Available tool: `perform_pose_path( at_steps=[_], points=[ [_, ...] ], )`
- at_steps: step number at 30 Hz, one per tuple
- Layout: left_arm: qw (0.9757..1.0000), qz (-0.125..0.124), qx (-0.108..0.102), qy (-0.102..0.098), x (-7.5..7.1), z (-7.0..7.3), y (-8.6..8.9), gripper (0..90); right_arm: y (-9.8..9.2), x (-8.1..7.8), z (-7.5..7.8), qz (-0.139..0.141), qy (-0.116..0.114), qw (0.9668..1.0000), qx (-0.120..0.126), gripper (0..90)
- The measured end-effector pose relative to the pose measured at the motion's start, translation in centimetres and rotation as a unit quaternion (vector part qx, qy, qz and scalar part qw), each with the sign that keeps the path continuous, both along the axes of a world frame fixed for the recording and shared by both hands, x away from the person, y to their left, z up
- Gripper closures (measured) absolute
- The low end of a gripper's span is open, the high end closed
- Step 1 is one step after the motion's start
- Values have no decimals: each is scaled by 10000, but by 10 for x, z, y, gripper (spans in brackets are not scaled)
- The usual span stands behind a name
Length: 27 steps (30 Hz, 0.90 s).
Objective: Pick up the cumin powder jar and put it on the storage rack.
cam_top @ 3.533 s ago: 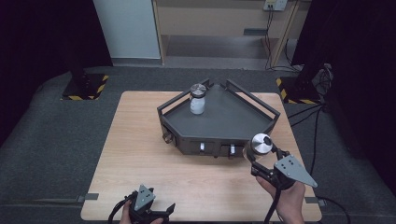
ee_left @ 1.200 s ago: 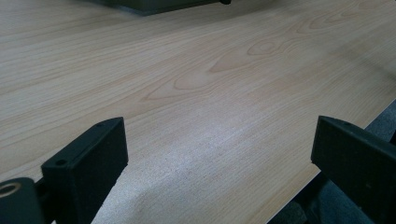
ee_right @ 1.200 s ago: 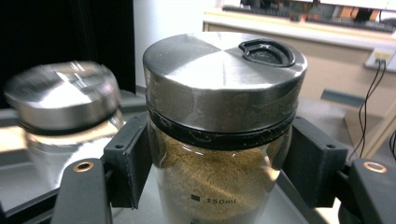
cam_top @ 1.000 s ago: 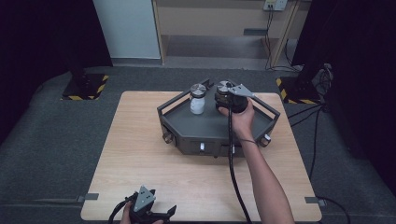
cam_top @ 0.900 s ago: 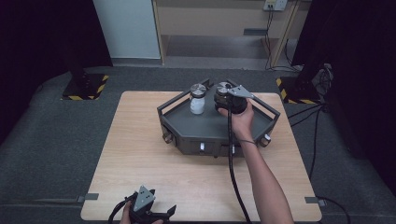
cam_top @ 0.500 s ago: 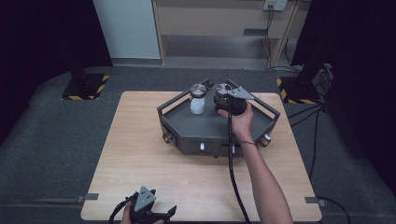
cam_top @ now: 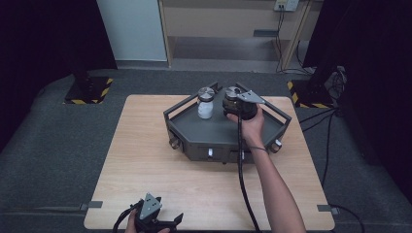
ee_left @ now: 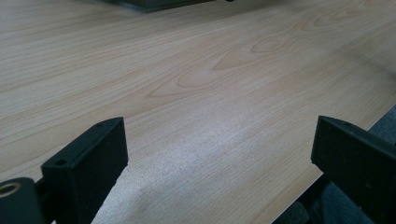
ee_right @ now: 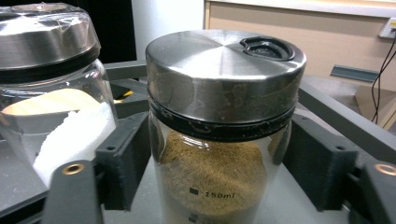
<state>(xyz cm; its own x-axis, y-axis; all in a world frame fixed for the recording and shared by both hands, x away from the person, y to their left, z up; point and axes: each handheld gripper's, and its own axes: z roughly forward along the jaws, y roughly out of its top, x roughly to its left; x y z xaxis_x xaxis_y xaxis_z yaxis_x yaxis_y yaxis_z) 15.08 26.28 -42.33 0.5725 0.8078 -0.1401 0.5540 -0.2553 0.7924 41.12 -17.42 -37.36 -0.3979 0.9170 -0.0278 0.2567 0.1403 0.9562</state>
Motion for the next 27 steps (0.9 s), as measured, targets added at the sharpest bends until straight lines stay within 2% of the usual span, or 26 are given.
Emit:
perform_pose_path(
  at_steps=[2,4,5,8,16,27],
  points=[
    [10000,8,4,-4,0,0,0,29,0,-1,1,-36,26,10000,20,167],
    [10000,9,13,-5,0,0,0,29,0,-3,2,-112,78,9999,34,36],
    [10000,10,15,-5,0,0,0,29,1,-5,3,-153,110,9998,33,10],
    [10000,11,30,-11,0,0,-1,29,-4,-8,3,-73,99,9999,68,26],
    [10000,42,61,-23,0,-1,-2,29,-11,-18,4,-83,20,9999,146,19],
    [9999,78,80,-31,0,-1,-2,29,-14,-27,9,-80,-77,9999,104,16]
  ],
)
